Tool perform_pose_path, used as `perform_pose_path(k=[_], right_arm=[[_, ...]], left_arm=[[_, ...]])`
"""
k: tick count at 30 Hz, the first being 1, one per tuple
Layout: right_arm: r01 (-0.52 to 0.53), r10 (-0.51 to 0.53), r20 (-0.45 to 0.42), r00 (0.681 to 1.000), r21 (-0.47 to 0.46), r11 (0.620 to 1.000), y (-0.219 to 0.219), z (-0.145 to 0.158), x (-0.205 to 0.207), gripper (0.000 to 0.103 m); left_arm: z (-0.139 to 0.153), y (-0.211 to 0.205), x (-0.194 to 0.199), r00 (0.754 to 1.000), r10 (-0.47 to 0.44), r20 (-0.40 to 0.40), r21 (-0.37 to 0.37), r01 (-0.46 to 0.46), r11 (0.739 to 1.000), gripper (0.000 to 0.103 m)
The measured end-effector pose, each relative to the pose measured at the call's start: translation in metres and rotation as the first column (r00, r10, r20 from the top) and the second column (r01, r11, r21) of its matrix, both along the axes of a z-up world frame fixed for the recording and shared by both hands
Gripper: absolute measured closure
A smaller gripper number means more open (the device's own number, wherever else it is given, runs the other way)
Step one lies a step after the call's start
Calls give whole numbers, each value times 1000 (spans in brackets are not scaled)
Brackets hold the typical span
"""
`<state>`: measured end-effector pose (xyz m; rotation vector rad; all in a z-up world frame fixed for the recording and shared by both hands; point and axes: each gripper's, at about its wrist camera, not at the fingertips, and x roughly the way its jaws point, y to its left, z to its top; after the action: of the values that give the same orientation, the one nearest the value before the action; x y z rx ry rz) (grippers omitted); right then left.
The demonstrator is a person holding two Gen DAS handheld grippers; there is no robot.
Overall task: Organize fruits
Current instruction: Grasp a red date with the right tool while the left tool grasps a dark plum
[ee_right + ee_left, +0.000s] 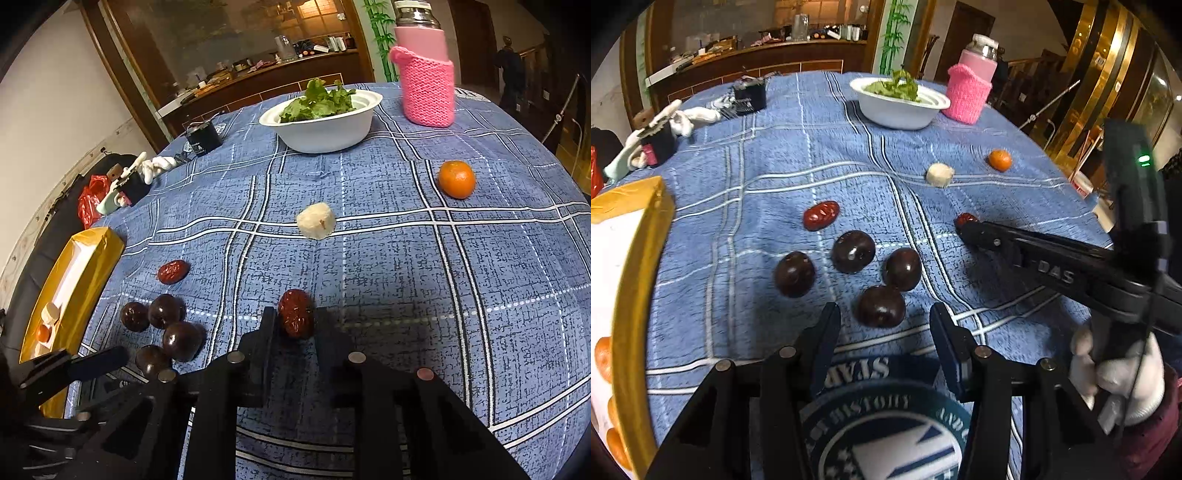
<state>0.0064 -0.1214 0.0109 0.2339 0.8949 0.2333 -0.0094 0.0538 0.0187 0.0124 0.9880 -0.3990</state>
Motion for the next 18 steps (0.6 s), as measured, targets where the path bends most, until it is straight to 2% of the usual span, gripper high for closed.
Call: perform_pose_path(k=[2, 4, 5, 6, 13, 18], right_arm=[[-6, 6, 0, 1000, 6, 1000, -1, 0, 0, 81], [-7, 7, 0, 1000, 8, 1000, 0, 0, -1, 81], [-7, 7, 3, 1000, 8, 1000, 0, 0, -1, 81], [-7, 7, 5, 1000, 8, 1000, 0, 0, -1, 81], [8, -9, 31, 999, 22, 1000, -4, 4, -7, 81], [22, -23, 47, 999, 23, 999, -5, 7, -9, 81]], left_arm=[[-6, -4, 4, 1000, 0, -12, 0, 0, 1000, 55], [-6, -6, 3, 1000, 3, 11, 15, -3, 1000, 57], [-6, -7, 3, 1000, 8, 21, 22, -9, 1000, 72], [-5, -5, 2, 1000, 11, 23, 22, -12, 1000, 80], [14, 25, -11, 995, 97, 40, -66, -94, 993, 79], [42, 69, -29, 980, 183, 76, -133, -172, 976, 78]])
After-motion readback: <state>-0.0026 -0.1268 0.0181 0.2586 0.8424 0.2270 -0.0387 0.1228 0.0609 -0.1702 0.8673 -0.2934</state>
